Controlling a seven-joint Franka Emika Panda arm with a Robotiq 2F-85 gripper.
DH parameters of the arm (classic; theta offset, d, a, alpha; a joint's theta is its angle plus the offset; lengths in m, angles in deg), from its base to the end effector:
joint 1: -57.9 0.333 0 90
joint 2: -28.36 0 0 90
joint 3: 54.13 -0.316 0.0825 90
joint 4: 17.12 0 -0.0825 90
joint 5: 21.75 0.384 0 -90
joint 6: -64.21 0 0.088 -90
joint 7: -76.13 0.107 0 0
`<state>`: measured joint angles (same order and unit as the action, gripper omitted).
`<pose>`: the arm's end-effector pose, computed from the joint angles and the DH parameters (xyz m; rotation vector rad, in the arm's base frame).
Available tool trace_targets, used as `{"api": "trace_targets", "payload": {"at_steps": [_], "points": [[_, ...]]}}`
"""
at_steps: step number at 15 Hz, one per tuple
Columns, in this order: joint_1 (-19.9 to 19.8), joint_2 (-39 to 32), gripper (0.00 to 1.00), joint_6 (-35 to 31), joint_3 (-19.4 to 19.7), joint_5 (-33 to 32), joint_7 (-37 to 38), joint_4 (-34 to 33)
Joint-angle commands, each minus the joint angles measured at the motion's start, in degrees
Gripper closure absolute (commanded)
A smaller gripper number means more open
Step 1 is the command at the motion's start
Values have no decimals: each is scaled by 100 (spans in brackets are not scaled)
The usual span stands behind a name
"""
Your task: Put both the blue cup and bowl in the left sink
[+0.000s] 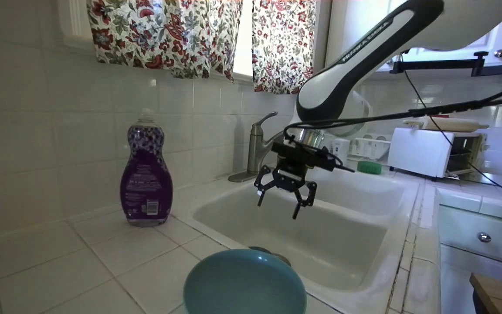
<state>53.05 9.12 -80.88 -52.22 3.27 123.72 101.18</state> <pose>0.5980 -0.0750 0.2815 -2.2786 1.7133 -0.0452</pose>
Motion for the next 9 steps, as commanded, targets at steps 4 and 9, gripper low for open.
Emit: {"api": "trace_targets", "payload": {"at_steps": [4, 9], "points": [[-137, 1353, 0, 1230, -75, 588, -2170, 520], [71, 1794, 0, 1739, -115, 780, -3467, 754]]}}
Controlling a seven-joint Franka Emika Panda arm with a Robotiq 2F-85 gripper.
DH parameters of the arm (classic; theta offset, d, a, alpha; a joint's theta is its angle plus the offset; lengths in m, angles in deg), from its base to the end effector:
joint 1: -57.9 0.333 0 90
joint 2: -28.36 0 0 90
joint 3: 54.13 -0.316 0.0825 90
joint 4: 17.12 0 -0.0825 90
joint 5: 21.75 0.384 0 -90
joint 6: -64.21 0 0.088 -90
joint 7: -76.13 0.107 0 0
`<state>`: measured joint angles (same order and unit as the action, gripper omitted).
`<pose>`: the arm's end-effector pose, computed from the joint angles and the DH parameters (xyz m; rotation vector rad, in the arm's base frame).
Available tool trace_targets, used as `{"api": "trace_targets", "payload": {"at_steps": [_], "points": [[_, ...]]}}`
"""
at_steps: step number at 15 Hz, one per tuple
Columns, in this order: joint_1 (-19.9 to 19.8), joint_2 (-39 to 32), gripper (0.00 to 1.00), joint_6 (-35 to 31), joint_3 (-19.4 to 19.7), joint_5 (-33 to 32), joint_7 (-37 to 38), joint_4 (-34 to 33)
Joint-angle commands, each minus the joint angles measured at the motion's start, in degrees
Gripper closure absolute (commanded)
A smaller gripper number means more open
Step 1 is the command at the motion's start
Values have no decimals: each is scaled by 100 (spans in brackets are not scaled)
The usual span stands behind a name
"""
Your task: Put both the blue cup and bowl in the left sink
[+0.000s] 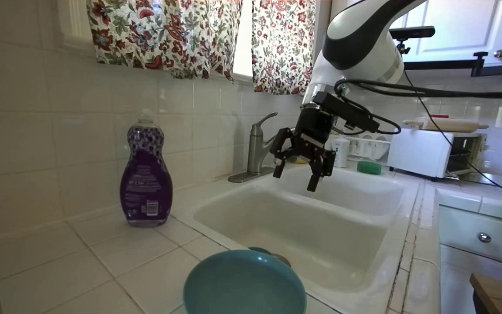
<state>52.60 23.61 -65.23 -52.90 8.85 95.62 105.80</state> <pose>0.5542 -0.0496 0.3704 -2.5159 1.0515 0.0230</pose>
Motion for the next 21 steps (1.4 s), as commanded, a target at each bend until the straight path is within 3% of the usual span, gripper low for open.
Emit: {"api": "trace_targets", "payload": {"at_steps": [1, 5, 6, 12, 21], "points": [[183, 407, 0, 182, -73, 175, -785, 328], [467, 652, 0, -112, -250, 130, -1265, 603], [393, 358, 0, 99, -147, 19, -975, 269], [416, 361, 0, 84, -120, 16, -980, 283], [992, 165, 0, 324, -687, -81, -1825, 196]]}}
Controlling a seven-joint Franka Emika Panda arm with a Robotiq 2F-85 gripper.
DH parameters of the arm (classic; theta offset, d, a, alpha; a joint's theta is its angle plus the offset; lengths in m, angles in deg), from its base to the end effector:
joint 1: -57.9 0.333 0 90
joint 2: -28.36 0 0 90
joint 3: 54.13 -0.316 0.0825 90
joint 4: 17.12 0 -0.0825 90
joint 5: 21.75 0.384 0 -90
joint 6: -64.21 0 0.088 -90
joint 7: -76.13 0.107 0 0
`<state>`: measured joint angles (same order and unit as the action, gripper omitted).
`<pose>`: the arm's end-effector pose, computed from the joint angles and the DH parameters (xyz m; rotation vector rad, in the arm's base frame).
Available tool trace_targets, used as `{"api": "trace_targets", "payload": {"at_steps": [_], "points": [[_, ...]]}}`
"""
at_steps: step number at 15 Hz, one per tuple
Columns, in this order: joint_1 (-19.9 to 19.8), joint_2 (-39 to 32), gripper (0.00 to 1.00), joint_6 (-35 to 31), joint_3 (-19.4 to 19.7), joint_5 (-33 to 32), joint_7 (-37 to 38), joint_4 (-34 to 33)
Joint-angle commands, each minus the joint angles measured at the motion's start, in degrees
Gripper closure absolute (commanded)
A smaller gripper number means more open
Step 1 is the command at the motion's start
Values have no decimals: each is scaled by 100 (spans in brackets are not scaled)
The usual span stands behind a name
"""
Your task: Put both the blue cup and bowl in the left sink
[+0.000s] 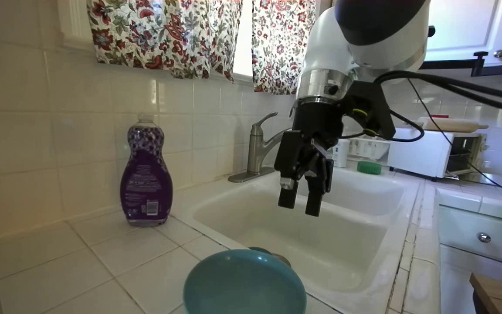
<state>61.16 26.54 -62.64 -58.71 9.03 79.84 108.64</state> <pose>0.5293 0.0897 0.3731 -2.6930 0.3493 0.0768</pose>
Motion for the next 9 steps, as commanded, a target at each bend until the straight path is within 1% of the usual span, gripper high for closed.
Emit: {"api": "trace_targets", "payload": {"at_steps": [1, 4, 6, 9], "points": [[185, -170, 0, 15, -149, -170, -279, -87], [235, -261, 0, -117, -196, -250, -456, -75], [229, -348, 0, -329, -205, -74, -631, -24], [246, -543, 0, -595, -253, -10, -773, -31]]}}
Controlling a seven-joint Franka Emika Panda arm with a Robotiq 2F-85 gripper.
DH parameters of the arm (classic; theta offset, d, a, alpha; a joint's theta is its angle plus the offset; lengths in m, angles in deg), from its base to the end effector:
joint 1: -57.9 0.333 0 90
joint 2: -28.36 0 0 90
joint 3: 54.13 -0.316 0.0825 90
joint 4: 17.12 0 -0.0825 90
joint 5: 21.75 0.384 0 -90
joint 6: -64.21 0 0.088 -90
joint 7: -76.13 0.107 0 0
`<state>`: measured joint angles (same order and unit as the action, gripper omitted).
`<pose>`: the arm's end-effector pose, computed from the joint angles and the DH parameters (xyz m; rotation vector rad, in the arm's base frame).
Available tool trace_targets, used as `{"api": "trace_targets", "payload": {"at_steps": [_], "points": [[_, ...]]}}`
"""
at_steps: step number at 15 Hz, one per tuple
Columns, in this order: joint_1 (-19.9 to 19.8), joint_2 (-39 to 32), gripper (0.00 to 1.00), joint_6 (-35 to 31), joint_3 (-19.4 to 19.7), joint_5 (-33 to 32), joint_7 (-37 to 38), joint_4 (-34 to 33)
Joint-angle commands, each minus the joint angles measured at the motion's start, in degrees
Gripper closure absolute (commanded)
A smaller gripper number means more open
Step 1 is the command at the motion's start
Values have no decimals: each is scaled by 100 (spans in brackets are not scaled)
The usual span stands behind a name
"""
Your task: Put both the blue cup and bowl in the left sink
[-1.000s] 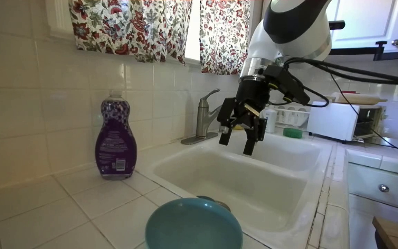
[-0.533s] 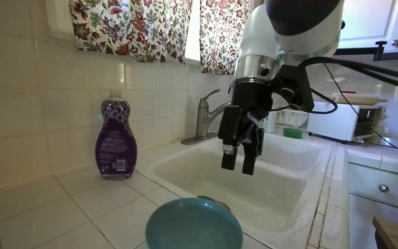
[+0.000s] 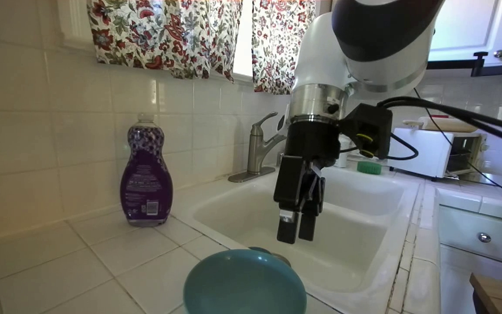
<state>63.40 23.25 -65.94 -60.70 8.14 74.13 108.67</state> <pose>0.5288 0.1255 0.3462 -2.7355 0.1349 0.0684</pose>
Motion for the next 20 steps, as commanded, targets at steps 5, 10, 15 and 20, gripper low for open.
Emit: {"api": "trace_targets", "payload": {"at_steps": [5, 10, 15, 20], "points": [[55, -525, 25, -688, -206, 72, -168, -128], [50, -696, 61, -954, -376, 140, -202, -190], [22, -757, 95, -1076, -454, 159, -228, -230], [-54, -658, 98, -990, -480, 439, -297, -299]]}}
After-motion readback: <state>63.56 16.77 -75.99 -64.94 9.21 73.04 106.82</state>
